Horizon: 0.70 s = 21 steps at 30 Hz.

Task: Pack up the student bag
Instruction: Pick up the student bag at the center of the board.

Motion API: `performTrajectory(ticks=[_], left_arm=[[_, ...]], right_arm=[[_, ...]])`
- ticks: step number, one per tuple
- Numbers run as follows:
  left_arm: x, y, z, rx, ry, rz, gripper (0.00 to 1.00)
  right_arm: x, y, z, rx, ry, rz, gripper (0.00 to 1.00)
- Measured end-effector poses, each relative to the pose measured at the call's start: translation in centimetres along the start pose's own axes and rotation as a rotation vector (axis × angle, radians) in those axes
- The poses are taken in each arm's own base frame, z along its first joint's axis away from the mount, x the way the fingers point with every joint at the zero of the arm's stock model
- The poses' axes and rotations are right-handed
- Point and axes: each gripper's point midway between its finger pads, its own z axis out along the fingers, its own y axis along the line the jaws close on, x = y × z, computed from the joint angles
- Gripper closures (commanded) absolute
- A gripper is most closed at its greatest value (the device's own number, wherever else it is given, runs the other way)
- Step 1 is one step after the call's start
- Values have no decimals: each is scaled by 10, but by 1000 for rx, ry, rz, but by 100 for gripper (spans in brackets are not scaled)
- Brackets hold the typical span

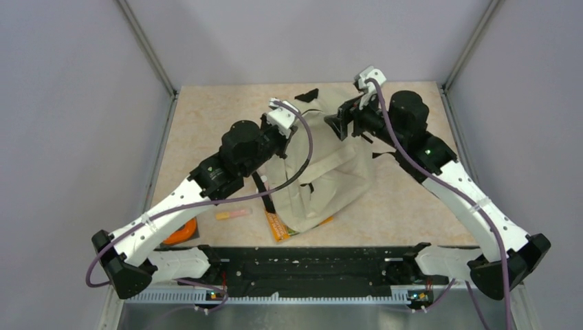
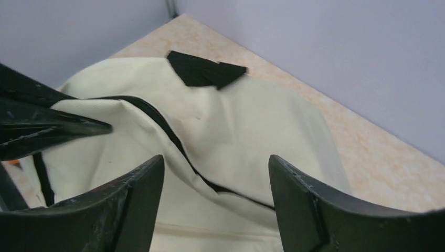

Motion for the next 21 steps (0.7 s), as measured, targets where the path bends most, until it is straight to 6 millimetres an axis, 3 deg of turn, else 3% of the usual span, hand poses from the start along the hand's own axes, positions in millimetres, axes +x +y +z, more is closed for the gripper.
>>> performTrajectory(ticks=[5,9,14,18,21], left_arm=[[6,12,-5,-60,15,-21,100],[11,21,-7,-86,32,-49,100],[20,33,-8,-116,62,-89,100],[27,41,-9,-134,83,-120,100],[30,42,-9,-134,90,-133,100]], right_arm=[[-1,-24,-25,177,-27,50,23],[11,-17,-47,183,-31,103,24],[51,24,-56,11,4,216,27],[104,75,-55,-145,92,283,29],[131,117,-54,-251,158,275,34]])
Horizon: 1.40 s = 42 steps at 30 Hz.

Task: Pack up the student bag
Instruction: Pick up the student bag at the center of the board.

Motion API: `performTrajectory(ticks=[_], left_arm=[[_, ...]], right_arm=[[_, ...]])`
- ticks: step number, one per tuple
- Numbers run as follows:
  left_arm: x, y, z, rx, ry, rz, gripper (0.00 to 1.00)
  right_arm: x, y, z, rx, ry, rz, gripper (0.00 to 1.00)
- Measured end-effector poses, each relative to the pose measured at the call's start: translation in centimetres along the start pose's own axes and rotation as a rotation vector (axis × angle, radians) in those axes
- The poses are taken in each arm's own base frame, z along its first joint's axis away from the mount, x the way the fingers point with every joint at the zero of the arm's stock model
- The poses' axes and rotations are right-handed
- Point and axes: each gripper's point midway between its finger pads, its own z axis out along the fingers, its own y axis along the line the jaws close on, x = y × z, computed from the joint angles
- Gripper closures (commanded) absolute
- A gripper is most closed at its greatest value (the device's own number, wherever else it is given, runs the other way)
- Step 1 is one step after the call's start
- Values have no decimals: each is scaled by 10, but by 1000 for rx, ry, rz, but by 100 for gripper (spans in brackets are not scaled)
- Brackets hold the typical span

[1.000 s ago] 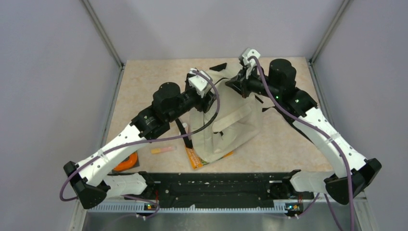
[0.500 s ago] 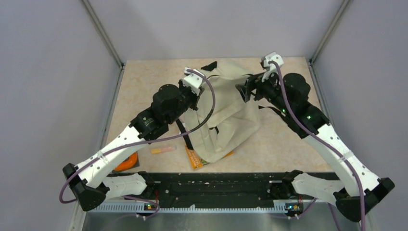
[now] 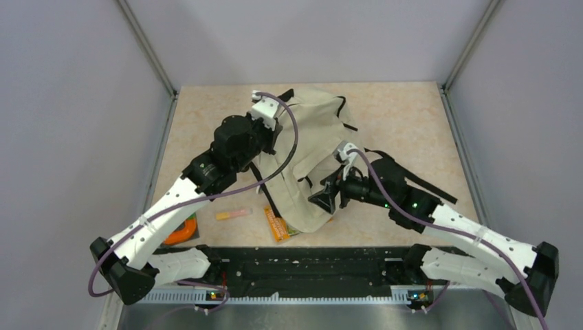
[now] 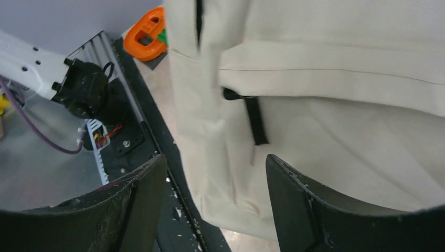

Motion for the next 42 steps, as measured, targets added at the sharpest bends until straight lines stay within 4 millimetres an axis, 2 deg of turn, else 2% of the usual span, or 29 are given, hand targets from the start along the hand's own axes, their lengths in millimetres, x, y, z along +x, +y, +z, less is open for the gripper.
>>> performTrajectory(ticks=[2,5,9,13,18,23,27,31,34,37,42], left_arm=[[2,-1,0,6,4,-1,100],[5,-1,1,7,10,-2,100],[12,0,2,6,24,1,100],[18,0,2,5,35,5,100],[23,0,1,6,45,13,100],[29,-1,1,15,56,19,100],[32,-3,1,28,62,25,100],[36,-4,2,34,69,28,100],[37,-5,1,40,71,32,100],[38,-6,1,44,73,34,100],[38,-6,1,48,73,36,100]], right_arm=[[13,18,9,-41,26,-21,38],[20,24,23,-33,37,-46,41],[21,10,35,52,25,-62,43],[14,-8,34,156,-10,-82,38],[0,-46,18,331,-32,-70,36],[-32,-129,-13,532,-112,56,34],[-40,-181,-25,597,-163,172,34],[-29,-222,-15,589,-164,294,34],[-12,-243,3,557,-144,379,34],[5,-251,22,507,-117,449,35],[19,-253,44,435,-104,518,38]])
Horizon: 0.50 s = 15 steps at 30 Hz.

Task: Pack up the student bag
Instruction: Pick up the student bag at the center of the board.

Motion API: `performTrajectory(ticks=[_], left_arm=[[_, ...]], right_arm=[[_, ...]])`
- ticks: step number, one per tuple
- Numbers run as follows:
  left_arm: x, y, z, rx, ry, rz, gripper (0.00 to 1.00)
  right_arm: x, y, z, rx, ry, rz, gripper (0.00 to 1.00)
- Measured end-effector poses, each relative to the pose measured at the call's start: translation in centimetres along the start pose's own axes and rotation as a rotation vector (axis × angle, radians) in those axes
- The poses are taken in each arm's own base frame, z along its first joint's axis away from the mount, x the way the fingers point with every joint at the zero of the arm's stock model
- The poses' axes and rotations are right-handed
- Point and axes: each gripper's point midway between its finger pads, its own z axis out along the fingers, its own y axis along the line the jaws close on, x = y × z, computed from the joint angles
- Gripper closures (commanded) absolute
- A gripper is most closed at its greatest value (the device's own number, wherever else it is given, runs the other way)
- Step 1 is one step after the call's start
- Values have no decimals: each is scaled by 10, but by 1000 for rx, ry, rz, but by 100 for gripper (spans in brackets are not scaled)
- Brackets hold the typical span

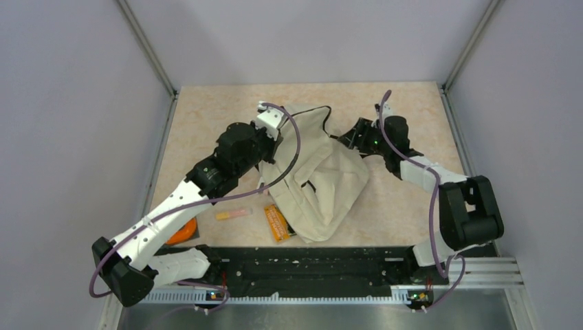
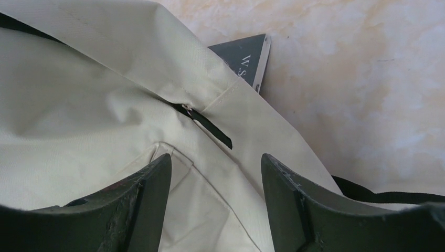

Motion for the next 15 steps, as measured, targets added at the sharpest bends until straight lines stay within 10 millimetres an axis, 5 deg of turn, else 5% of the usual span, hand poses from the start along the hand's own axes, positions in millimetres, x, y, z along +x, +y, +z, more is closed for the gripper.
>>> performTrajectory(ticks=[10,15], left_arm=[[1,-1,0,4,1,1,100],[2,-1,0,7,2,1,100]], right_arm=[[13,-5,29,-57,45,61,47],[6,2,43,-106,48,59,79]])
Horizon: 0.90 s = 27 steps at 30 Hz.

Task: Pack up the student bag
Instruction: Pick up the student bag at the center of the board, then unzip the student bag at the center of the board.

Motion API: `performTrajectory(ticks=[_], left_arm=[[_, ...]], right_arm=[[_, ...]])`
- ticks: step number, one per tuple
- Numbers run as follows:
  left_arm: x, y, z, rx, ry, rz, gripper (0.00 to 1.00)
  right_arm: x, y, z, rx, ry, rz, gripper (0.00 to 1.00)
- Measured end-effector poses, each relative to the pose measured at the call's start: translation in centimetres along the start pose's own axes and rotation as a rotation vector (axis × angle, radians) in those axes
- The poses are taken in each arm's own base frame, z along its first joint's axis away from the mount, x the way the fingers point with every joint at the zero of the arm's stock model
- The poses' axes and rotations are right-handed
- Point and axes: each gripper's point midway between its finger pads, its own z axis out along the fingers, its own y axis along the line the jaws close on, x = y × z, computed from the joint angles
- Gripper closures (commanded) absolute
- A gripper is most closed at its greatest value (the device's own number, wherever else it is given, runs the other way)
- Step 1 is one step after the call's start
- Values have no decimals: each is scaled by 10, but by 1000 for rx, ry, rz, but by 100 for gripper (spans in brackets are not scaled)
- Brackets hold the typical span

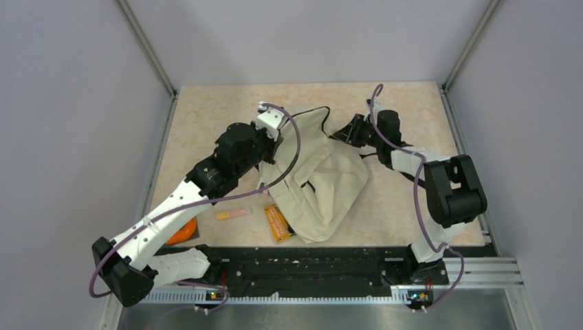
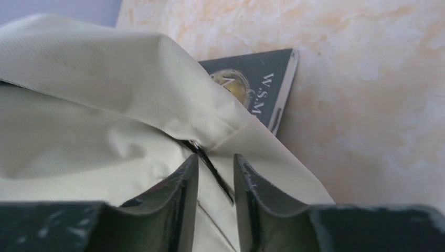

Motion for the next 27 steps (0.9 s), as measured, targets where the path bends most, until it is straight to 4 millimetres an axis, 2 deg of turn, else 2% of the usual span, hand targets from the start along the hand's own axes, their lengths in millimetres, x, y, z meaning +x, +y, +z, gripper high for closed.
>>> performTrajectory(ticks=[3,10,14,18,21,24,27], left_arm=[[0,0,0,0,0,0,100],[0,0,0,-2,0,-14,100],[5,0,5,-22,14,-81,100],[15,-4,14,-23,51,-127,100],[21,-5,18,-23,70,-134,100],[22,-6,17,-16,67,-128,100],[24,-7,16,-10,61,-120,100]], right_arm=[[-5,6,6,-38,4,-2,100],[-12,19,7,-87,10,-1,100],[-26,31,2,-97,-11,-15,100],[-54,49,-7,-96,-69,-70,75],[-63,52,-17,-62,-96,-109,63],[-56,42,-21,-29,-90,-107,54],[-27,17,-24,37,-37,-65,47]])
